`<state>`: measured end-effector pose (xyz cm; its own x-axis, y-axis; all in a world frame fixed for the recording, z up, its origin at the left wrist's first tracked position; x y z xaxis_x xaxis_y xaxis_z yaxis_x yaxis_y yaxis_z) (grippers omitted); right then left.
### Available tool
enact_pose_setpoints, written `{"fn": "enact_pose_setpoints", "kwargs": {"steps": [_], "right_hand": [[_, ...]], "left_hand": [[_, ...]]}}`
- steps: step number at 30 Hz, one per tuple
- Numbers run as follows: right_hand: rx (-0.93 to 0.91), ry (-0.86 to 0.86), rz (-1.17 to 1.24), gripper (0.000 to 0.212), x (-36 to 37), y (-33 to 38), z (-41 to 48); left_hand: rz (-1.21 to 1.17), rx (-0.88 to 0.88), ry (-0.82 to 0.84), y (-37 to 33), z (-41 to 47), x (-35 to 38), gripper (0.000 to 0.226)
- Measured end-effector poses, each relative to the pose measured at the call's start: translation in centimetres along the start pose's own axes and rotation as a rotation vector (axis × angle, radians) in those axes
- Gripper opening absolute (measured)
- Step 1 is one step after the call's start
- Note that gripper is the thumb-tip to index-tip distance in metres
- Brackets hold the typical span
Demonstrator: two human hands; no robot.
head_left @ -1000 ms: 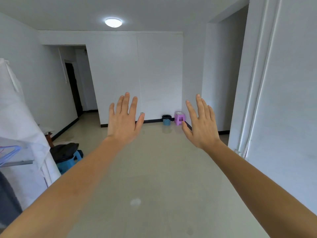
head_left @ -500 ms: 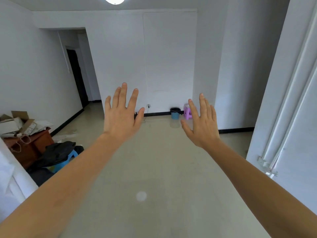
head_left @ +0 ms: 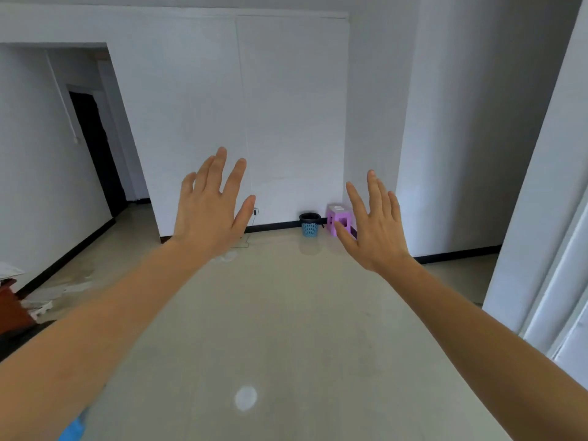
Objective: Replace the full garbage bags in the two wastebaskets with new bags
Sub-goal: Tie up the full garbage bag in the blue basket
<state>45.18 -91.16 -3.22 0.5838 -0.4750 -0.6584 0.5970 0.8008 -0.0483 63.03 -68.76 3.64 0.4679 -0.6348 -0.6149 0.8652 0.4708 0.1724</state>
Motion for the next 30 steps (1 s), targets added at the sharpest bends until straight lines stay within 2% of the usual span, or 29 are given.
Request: {"fn": "enact_pose_setpoints", "kwargs": {"steps": [9,14,18,24,27,30], "right_hand": [[0.019,-0.02,-0.05,0.074,20.5,-11.0,13.5],[0.021,-0.011,-0.043,0.075,31.3,-15.9,25.0],[0.016,0.033,0.018,0.074,40.6,-16.0,33.1],[-0.199,0.023,0.001,0.072,55.5,-14.2,41.7],[-0.206,0.056,-0.029,0.073,63.7,-14.3,46.7],[-0.137,0.095,-0.031,0.075,71.2,-15.1,52.5]], "left_hand": [[-0.078,0.095,-0.005,-0.9,14.6,25.2,0.061],[-0.075,0.052,0.029,1.1,24.2,36.9,0.06],[-0.095,0.022,0.013,4.7,28.9,44.9,0.059],[-0.091,-0.041,0.068,11.8,34.8,59.6,0.06],[-0.092,-0.053,0.093,15.7,37.7,67.8,0.061],[-0.12,-0.043,0.12,19.4,41.6,75.7,0.061]]}}
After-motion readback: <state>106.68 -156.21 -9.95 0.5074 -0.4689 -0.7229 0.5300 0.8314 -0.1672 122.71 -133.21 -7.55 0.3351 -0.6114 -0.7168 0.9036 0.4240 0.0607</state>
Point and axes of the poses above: each hand's wrist, its own z-axis towards the middle knuckle, its own x-axis out of the palm, y = z × x, the point moved 5 cm from there along z, towards the middle knuckle, and after that the axes turned 4 degrees about -z, right-handed, at the moved point
